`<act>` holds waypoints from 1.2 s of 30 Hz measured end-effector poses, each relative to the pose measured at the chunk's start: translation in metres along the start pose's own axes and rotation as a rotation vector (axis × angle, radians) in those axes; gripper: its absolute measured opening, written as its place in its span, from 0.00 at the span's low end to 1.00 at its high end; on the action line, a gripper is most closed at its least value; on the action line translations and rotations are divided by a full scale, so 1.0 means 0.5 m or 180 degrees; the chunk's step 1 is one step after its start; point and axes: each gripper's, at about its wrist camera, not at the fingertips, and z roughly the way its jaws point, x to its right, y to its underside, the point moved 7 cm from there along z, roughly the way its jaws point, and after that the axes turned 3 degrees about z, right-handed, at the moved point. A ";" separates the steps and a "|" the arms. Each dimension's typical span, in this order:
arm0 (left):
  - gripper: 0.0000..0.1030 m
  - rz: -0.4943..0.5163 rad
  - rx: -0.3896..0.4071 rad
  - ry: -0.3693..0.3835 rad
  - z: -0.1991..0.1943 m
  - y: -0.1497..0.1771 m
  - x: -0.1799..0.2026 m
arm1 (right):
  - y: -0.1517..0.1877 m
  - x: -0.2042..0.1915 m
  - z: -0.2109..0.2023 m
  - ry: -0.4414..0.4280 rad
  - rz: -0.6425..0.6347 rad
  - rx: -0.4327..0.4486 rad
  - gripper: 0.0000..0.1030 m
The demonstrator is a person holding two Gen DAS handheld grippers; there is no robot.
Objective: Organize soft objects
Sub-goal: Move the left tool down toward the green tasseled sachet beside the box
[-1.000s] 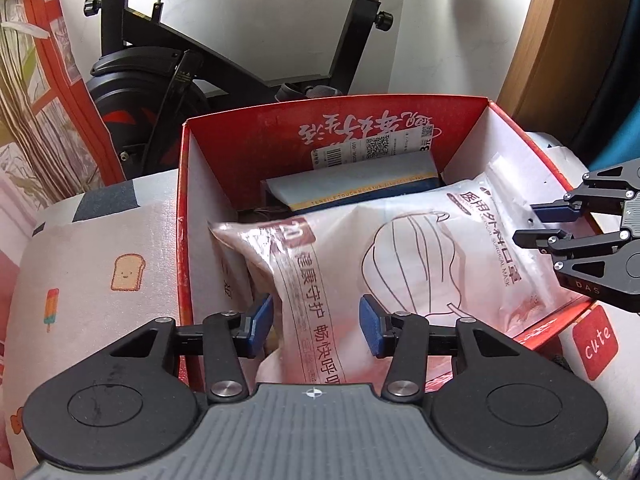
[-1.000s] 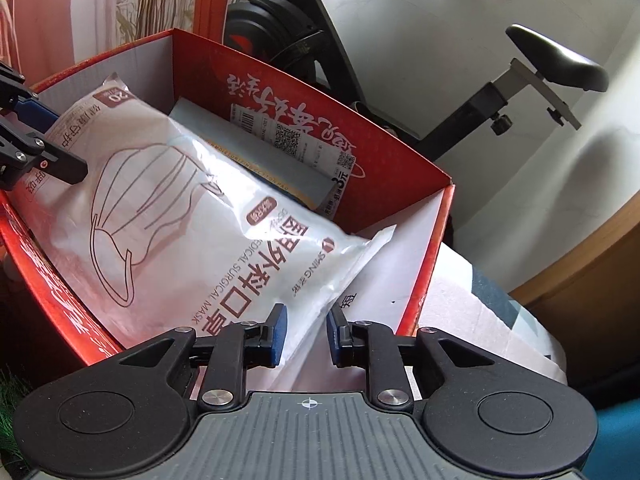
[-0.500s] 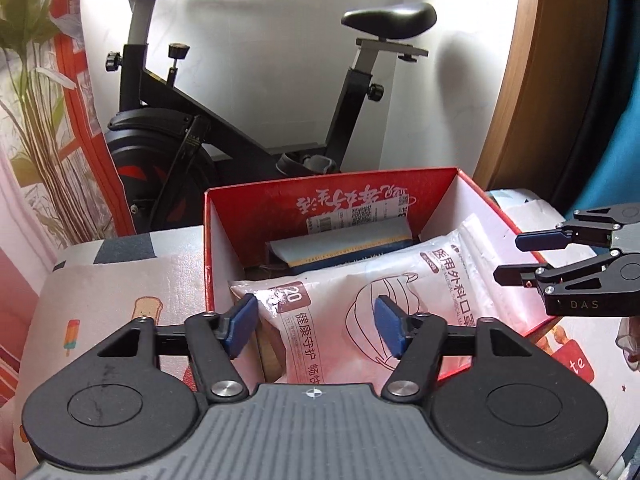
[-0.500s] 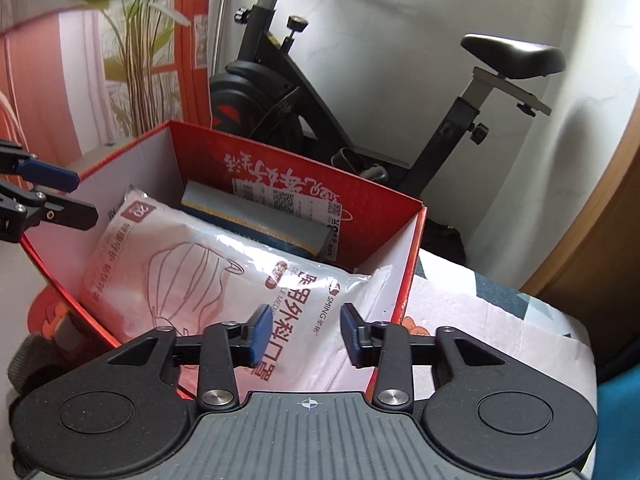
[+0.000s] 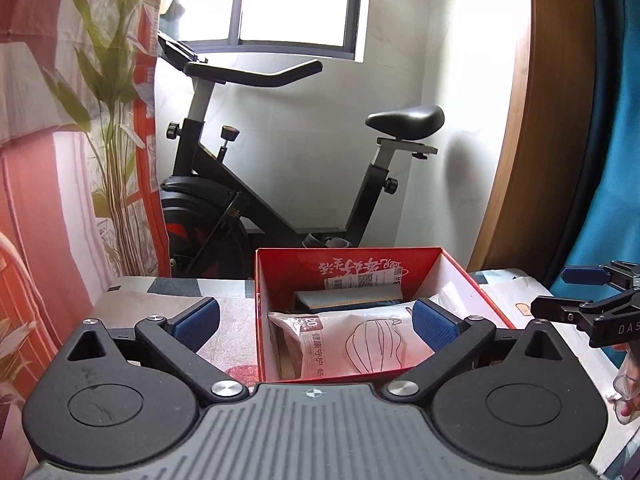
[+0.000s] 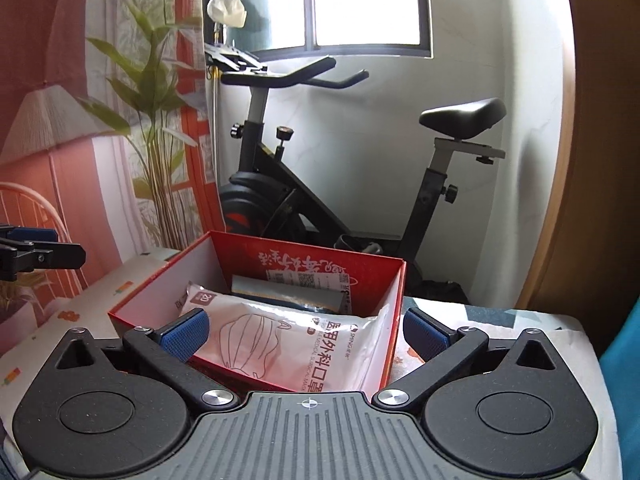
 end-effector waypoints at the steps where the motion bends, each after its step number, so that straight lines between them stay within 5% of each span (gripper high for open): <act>1: 1.00 -0.0010 0.0038 -0.0017 -0.017 0.004 0.001 | 0.001 -0.001 -0.016 0.0011 0.0020 0.0053 1.00; 17: 1.00 -0.0027 0.0284 -0.0359 -0.200 0.098 0.028 | 0.084 -0.059 -0.230 0.0311 0.0284 0.0476 1.00; 28: 1.00 0.0055 0.0161 -0.0396 -0.210 0.182 0.051 | 0.163 -0.087 -0.283 0.0417 0.0264 0.0509 1.00; 36: 1.00 -0.0170 -0.0069 -0.0447 -0.186 0.242 0.029 | 0.233 -0.119 -0.263 0.0402 0.0246 0.0418 1.00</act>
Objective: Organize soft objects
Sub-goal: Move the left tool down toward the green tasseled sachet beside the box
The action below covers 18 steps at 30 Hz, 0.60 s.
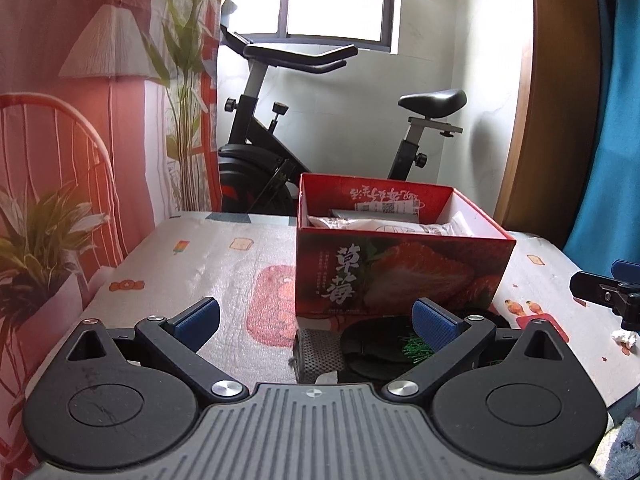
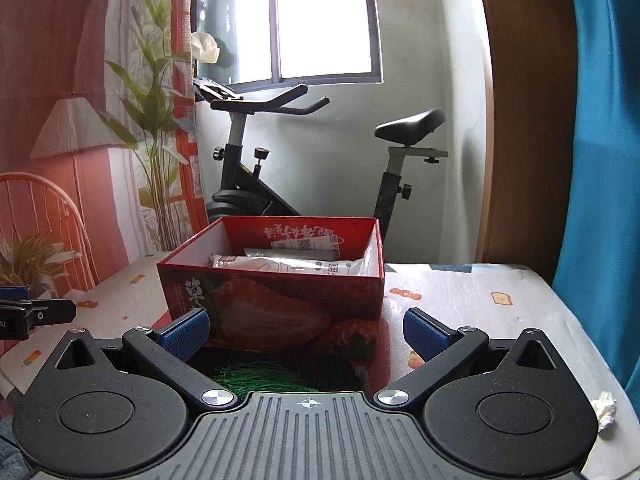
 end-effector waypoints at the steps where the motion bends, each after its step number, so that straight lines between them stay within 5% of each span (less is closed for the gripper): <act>1: 1.00 -0.0022 -0.0028 0.0005 0.003 0.004 -0.002 | 0.006 -0.003 0.003 0.0015 -0.0024 -0.0002 1.00; 18: 1.00 -0.0045 -0.0507 0.0169 0.091 0.075 0.005 | 0.140 0.014 0.110 0.0051 -0.0045 -0.0599 0.98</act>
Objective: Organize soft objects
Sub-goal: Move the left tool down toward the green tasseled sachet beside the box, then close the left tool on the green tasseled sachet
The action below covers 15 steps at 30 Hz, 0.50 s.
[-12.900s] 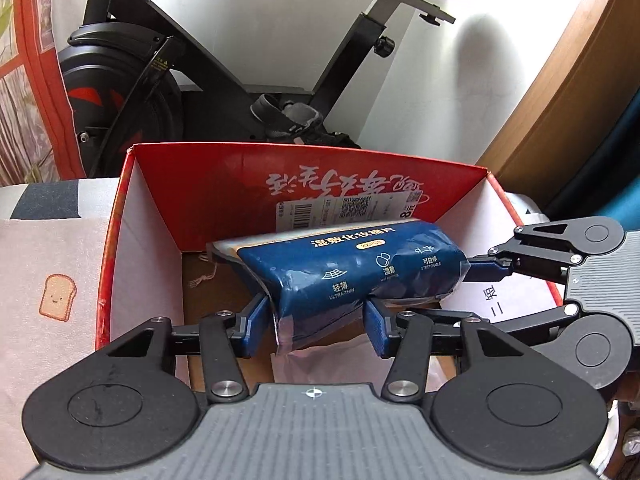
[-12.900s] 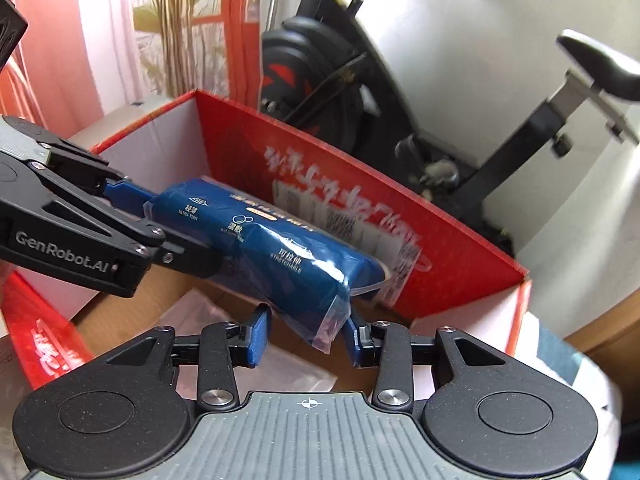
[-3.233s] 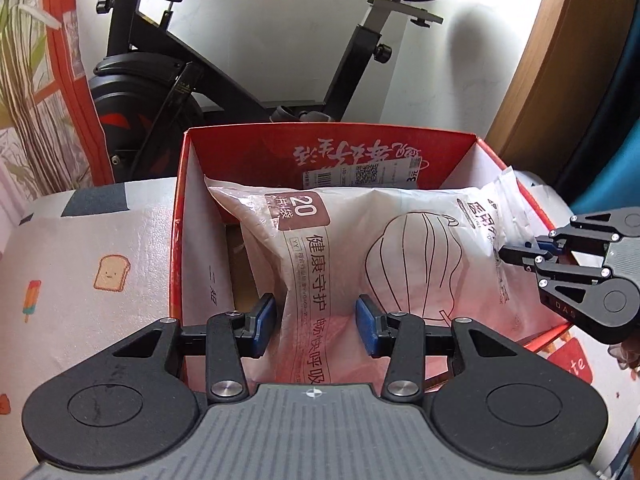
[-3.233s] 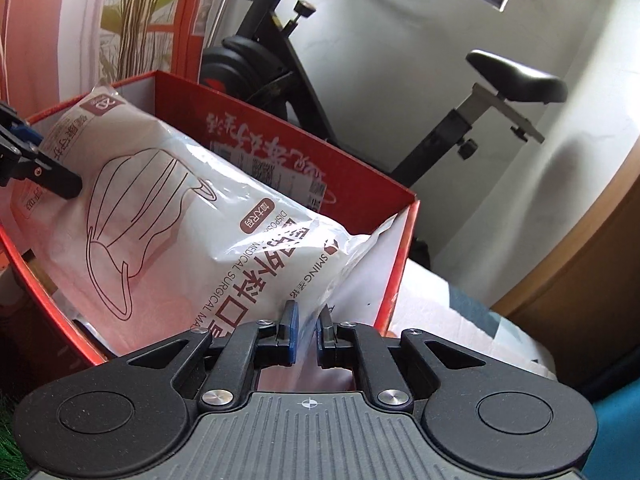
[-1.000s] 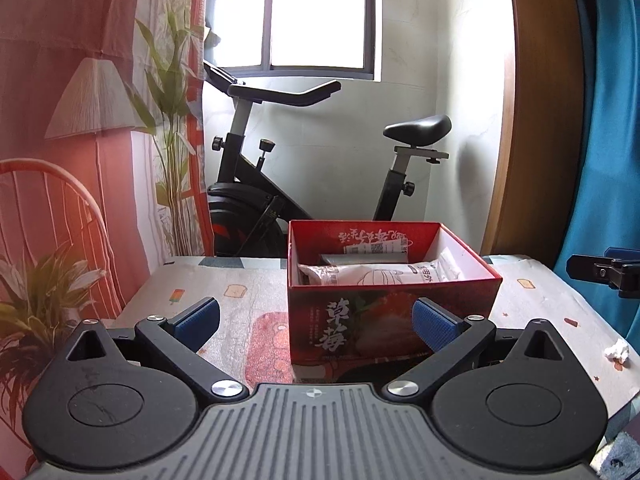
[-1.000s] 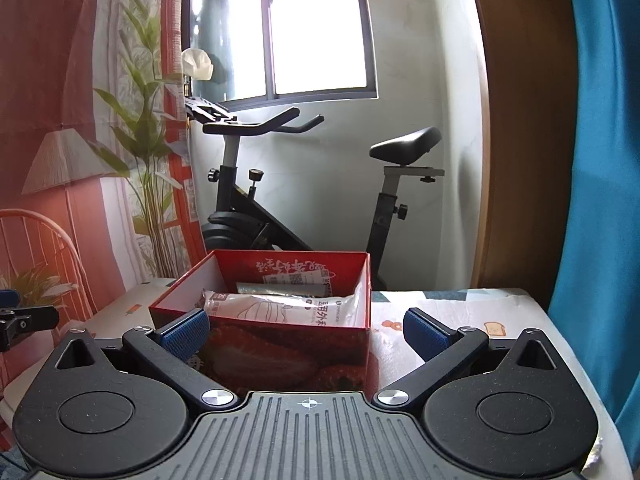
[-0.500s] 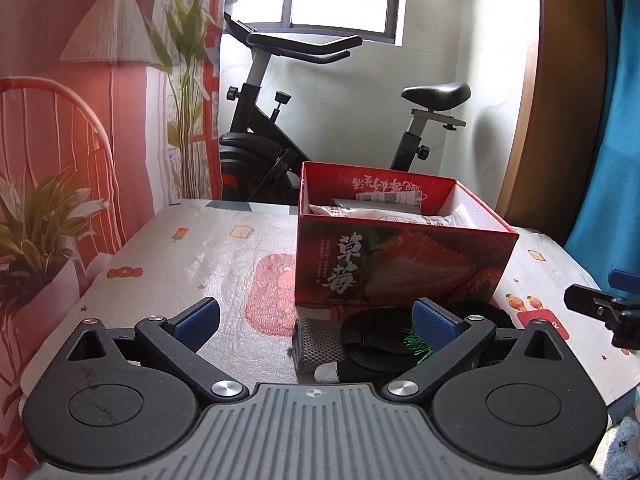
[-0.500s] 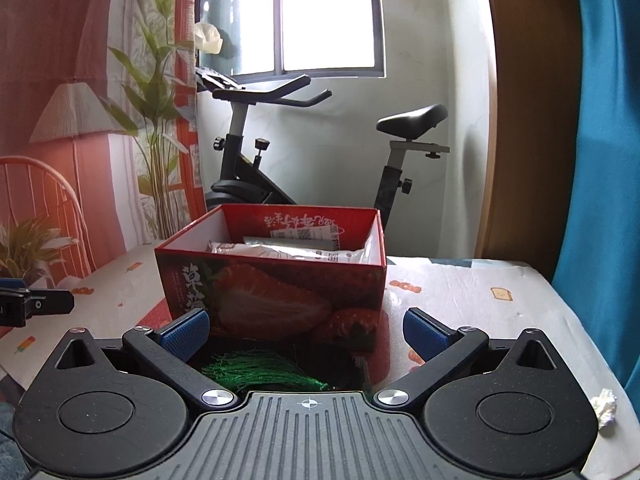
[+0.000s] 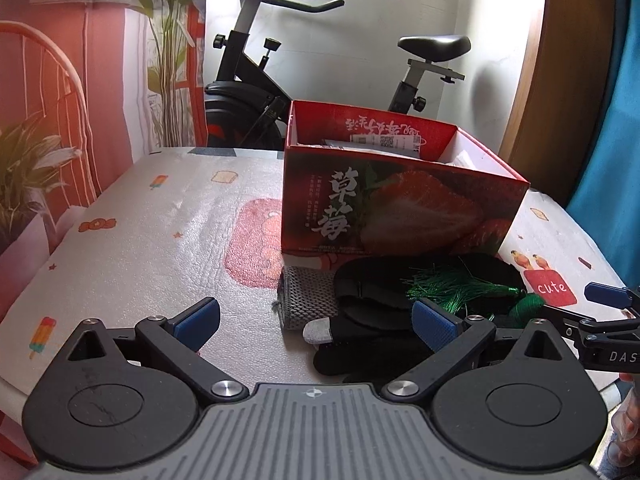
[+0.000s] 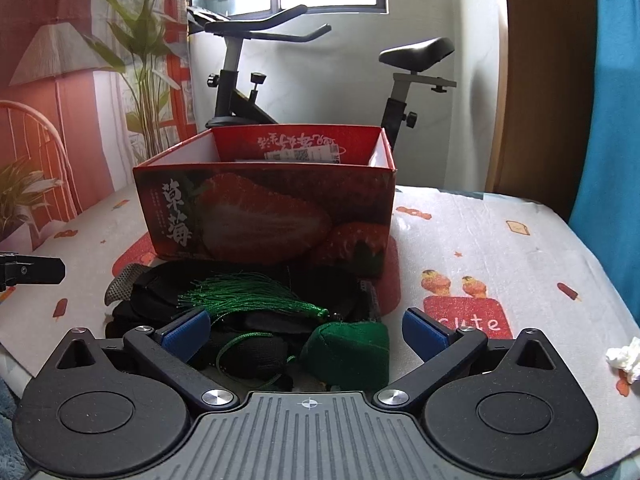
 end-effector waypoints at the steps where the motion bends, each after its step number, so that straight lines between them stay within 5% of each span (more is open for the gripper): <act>1: 1.00 0.0006 -0.0020 0.0005 0.004 0.003 0.001 | 0.004 -0.001 0.005 0.0000 -0.0008 -0.0019 0.96; 11: 0.98 -0.0106 -0.0227 0.0034 0.049 0.019 -0.003 | 0.030 0.025 0.055 0.0137 0.0017 -0.0192 0.86; 15: 0.89 -0.0167 -0.0266 0.0126 0.071 0.005 0.004 | 0.038 0.044 0.078 0.0134 0.0120 -0.0312 0.79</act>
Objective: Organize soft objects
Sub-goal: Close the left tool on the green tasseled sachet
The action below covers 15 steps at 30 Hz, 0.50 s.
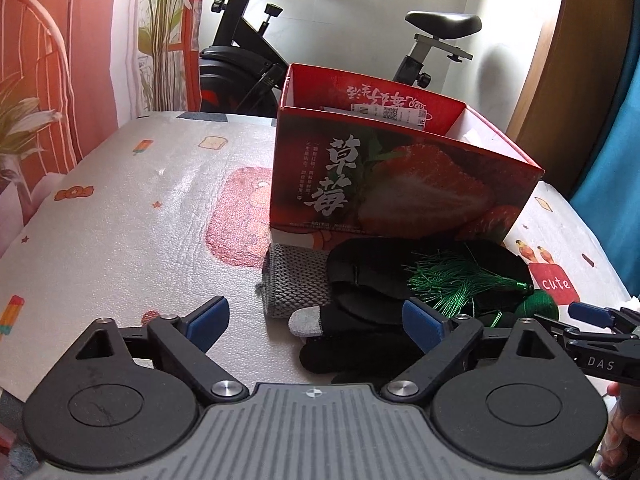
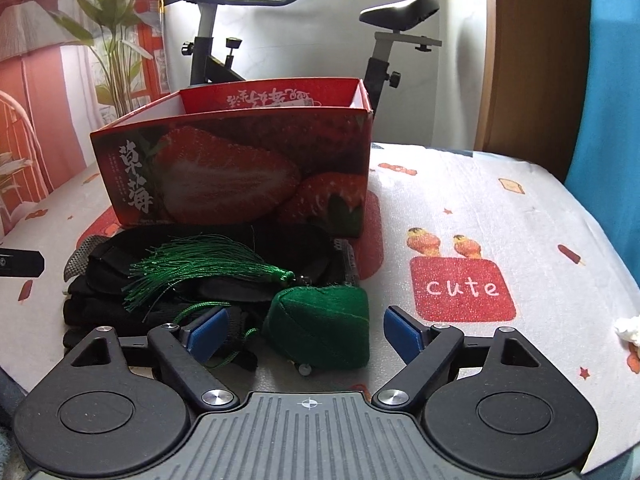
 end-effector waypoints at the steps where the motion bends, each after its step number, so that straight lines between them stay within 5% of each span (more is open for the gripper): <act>1: 0.87 0.0004 -0.0008 0.0029 0.008 -0.005 0.005 | 0.001 0.004 0.004 -0.0005 0.0024 -0.0022 0.77; 7: 0.74 0.0044 -0.0047 0.0274 0.047 -0.030 0.052 | 0.006 0.024 0.032 -0.0016 0.0055 -0.0094 0.74; 15: 0.66 0.0316 -0.0197 0.0938 0.092 -0.046 0.183 | 0.018 0.034 0.058 -0.0168 0.0156 -0.0227 0.59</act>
